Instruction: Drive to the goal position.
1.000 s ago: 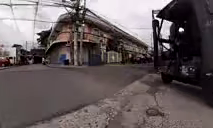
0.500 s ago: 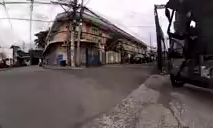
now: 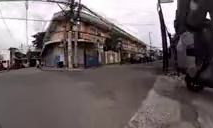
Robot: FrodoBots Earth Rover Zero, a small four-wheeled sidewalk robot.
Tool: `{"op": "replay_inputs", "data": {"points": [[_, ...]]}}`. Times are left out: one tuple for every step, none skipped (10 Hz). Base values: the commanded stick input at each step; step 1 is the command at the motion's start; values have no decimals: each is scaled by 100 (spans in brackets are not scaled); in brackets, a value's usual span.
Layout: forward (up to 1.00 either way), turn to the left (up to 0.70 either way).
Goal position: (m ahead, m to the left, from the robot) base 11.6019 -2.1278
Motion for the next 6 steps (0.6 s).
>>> {"op": "replay_inputs", "data": {"points": [[100,-40],[100,-40],[100,-40],[100,-40],[100,-19],[100,-6]]}}
